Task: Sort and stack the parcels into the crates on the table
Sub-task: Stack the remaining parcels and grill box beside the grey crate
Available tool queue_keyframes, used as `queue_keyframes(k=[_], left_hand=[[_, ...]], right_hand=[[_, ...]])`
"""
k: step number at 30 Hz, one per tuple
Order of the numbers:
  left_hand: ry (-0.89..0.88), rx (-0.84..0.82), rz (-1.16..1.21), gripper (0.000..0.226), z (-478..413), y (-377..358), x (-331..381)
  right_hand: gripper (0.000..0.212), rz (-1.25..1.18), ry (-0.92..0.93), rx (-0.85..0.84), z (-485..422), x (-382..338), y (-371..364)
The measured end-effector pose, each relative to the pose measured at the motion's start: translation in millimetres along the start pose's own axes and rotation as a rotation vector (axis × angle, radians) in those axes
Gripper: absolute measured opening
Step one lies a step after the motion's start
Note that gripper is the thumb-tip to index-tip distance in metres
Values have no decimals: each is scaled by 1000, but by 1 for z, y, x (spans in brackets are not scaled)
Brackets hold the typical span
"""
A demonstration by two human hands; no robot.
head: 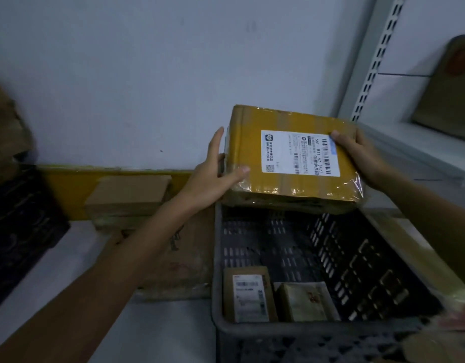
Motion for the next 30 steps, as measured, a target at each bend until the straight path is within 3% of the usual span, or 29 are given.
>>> queue_keyframes(k=[2,4,8,12,18,22,25,30], left_hand=[[19,-23,15,85,1,-20,-5],[62,-60,-16,87,2,-36,-15],[253,-209,-296,105,6,-64,-37],[270,-144,-377,110,9,-71,-49],[340,-153,-451,101,27,-80,-65],[252,-114,-703,82,31,-84,-65],[219,-237,-814,81,34,-94,-73],[211,-415,-953,78,43,-107,-80]], right_hand=[[80,19,-40,-24,6,22,12],[95,61,-114,-67,7,44,17],[60,146,-199,-190,13,81,7],[48,213,-184,-256,16,100,-12],[71,246,-229,-408,19,118,-32],[64,279,-350,-579,27,137,-42],[60,348,-414,-742,36,145,-48],[72,550,-463,-917,48,147,-46]])
Point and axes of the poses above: each hand's wrist, its own z-axis away from the middle knuckle, its own y-axis out of the back of the hand, x = y × z, the point moved 5 cm from there along -z, towards the middle knuckle, and after that the axes turned 5 degrees about z, right-handed, at the moved point
